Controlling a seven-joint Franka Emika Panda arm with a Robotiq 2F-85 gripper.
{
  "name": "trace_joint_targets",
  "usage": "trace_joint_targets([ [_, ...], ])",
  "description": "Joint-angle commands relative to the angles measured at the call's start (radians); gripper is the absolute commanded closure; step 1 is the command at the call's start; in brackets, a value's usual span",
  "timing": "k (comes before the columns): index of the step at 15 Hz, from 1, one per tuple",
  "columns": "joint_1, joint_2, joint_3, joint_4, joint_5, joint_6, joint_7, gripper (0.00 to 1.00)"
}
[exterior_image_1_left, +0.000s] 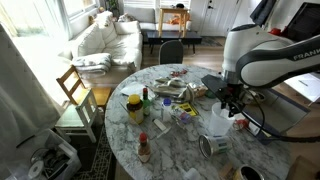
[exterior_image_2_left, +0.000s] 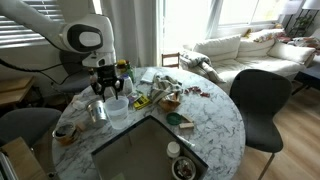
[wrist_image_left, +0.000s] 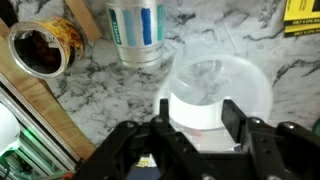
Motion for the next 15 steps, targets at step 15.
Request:
trace_joint_targets([
  [15,0.095,0.076,0.104,0.097,0.064,-0.107,-0.521,0.00],
])
